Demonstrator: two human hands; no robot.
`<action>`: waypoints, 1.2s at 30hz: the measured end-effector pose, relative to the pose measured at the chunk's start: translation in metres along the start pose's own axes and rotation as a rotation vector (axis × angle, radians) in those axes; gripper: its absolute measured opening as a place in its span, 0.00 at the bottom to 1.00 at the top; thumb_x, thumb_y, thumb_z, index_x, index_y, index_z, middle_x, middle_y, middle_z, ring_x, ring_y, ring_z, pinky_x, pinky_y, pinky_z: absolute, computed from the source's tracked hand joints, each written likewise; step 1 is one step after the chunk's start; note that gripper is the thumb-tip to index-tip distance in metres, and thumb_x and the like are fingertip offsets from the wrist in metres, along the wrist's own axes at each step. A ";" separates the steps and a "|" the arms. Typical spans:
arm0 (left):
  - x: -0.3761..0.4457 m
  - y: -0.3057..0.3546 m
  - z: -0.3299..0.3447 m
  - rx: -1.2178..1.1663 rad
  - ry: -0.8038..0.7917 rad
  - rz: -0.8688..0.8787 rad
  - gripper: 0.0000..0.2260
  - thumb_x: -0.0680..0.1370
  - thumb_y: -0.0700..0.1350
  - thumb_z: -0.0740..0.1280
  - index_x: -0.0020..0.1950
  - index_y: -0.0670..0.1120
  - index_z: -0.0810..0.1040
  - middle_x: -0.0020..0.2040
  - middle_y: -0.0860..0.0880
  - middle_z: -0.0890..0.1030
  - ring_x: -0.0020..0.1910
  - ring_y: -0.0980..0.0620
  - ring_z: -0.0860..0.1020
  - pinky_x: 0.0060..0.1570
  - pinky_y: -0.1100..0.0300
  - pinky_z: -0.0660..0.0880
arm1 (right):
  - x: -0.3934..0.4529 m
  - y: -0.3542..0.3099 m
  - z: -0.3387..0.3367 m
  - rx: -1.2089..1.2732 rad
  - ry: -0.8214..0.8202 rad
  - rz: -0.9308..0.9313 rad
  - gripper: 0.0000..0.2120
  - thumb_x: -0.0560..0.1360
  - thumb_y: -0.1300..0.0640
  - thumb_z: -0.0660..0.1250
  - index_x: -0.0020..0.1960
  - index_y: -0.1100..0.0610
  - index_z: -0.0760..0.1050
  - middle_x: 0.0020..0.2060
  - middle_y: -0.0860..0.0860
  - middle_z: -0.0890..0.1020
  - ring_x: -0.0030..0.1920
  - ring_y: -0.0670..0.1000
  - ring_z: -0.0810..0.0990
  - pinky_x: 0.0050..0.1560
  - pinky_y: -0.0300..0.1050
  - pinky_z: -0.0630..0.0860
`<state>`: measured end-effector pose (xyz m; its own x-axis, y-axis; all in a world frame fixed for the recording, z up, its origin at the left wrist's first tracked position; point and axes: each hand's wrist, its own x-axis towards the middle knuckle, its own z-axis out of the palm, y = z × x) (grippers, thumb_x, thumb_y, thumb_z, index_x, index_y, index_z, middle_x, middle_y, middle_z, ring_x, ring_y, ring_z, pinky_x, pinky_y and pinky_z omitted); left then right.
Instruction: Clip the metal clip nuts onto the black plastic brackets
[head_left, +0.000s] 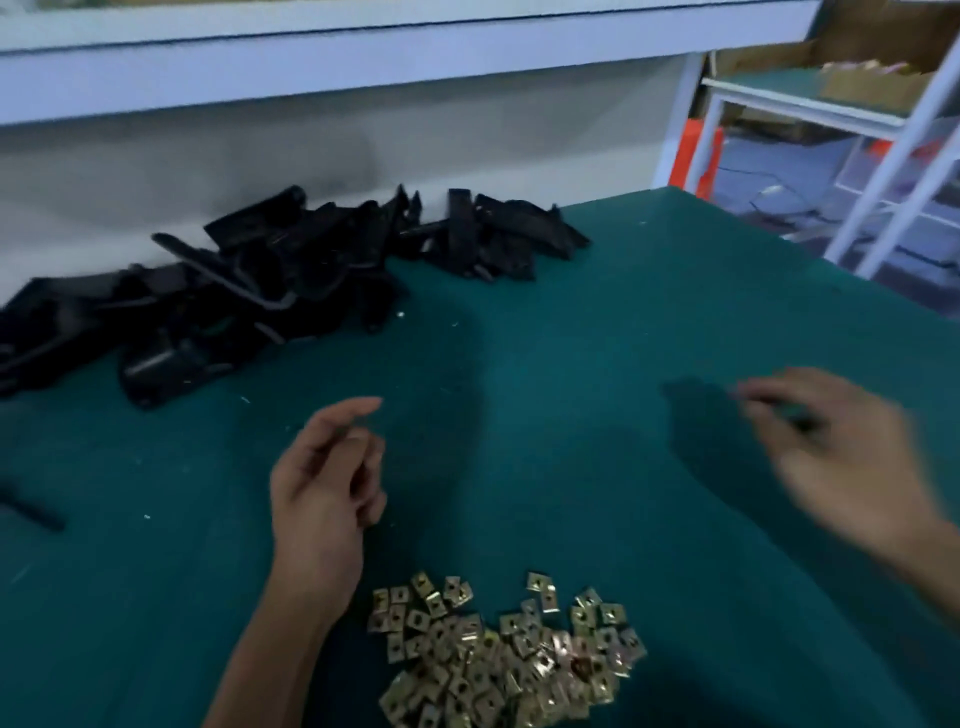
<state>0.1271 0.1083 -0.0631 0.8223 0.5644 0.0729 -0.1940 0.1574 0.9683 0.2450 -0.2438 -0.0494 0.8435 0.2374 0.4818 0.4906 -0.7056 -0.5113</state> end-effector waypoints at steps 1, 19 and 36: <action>0.002 -0.002 -0.002 0.002 -0.013 -0.002 0.13 0.84 0.35 0.57 0.52 0.43 0.81 0.32 0.49 0.67 0.27 0.53 0.60 0.25 0.61 0.60 | 0.031 -0.025 0.022 0.038 -0.023 -0.062 0.10 0.77 0.55 0.68 0.52 0.41 0.81 0.47 0.37 0.82 0.48 0.39 0.81 0.51 0.23 0.69; 0.010 -0.009 -0.002 0.005 -0.065 -0.111 0.12 0.83 0.39 0.61 0.45 0.46 0.83 0.29 0.51 0.64 0.27 0.52 0.57 0.25 0.60 0.57 | 0.232 -0.065 0.178 -0.168 -0.048 0.170 0.09 0.80 0.60 0.61 0.44 0.62 0.76 0.44 0.64 0.81 0.46 0.64 0.80 0.46 0.52 0.77; -0.005 0.001 0.011 0.430 0.157 0.602 0.09 0.81 0.41 0.67 0.61 0.46 0.78 0.54 0.55 0.82 0.55 0.55 0.81 0.54 0.62 0.76 | 0.048 -0.216 0.086 1.075 -0.489 0.242 0.12 0.82 0.52 0.67 0.52 0.60 0.82 0.32 0.63 0.83 0.26 0.59 0.82 0.25 0.41 0.75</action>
<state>0.1286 0.0964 -0.0595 0.5483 0.5664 0.6153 -0.3335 -0.5267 0.7819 0.1982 -0.0227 0.0233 0.8185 0.5675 0.0898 0.0433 0.0950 -0.9945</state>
